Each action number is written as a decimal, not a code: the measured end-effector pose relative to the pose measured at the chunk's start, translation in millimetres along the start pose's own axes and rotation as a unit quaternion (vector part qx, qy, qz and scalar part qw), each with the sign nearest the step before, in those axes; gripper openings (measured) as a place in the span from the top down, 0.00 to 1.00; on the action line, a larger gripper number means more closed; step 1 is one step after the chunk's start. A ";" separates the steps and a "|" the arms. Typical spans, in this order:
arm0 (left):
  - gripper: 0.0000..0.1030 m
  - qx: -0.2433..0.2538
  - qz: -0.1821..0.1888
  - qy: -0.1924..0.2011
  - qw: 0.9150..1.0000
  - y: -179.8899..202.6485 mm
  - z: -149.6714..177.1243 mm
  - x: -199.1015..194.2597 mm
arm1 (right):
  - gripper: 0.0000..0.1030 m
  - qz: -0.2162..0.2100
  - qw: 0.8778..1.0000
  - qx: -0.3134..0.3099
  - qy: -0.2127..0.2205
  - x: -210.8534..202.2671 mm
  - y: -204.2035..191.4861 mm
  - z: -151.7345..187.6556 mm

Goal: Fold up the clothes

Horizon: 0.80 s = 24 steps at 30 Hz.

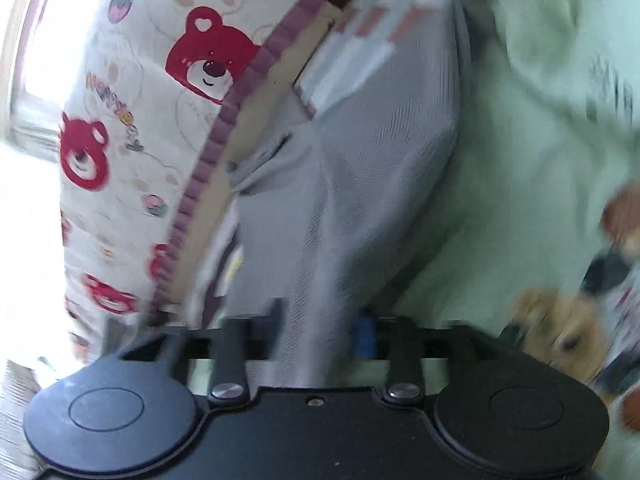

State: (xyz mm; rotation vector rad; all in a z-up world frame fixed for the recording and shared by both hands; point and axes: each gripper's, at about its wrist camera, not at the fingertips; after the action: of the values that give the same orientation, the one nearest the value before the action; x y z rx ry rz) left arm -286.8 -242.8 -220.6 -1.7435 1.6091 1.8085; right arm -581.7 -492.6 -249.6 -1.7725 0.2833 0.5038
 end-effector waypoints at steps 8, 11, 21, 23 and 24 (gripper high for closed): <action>0.31 -0.033 0.075 -0.003 0.997 -9.4 2.6 22.1 | 0.47 0.042 0.997 -0.059 -0.038 46.5 -9.4 16.2; 0.95 0.022 0.050 -0.005 0.998 8.3 -2.1 19.4 | 0.90 0.016 0.996 -0.076 -0.043 53.5 -18.8 18.1; 0.95 0.025 0.067 0.038 0.997 63.9 -7.4 -76.0 | 0.91 -0.010 0.987 -0.126 -0.101 9.8 -83.0 11.5; 0.95 0.042 0.049 0.044 0.997 74.2 3.4 -94.3 | 0.91 0.007 0.982 -0.136 -0.130 10.0 -91.6 21.0; 0.95 0.054 0.037 0.046 0.997 76.6 11.7 -99.9 | 0.91 0.015 0.979 -0.140 -0.144 10.0 -95.9 25.7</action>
State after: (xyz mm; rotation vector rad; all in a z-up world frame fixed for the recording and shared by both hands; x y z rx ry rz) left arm -318.5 -212.5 -102.0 -1.7645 1.7945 1.6605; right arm -535.0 -442.2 -177.2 -1.9376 0.0352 0.8469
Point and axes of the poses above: each gripper's, at about its wrist camera, not at the fingertips, and x roughly the way its jaws point, y to its right, z to its underside, and after that the axes turned 9 degrees about -y, right-handed
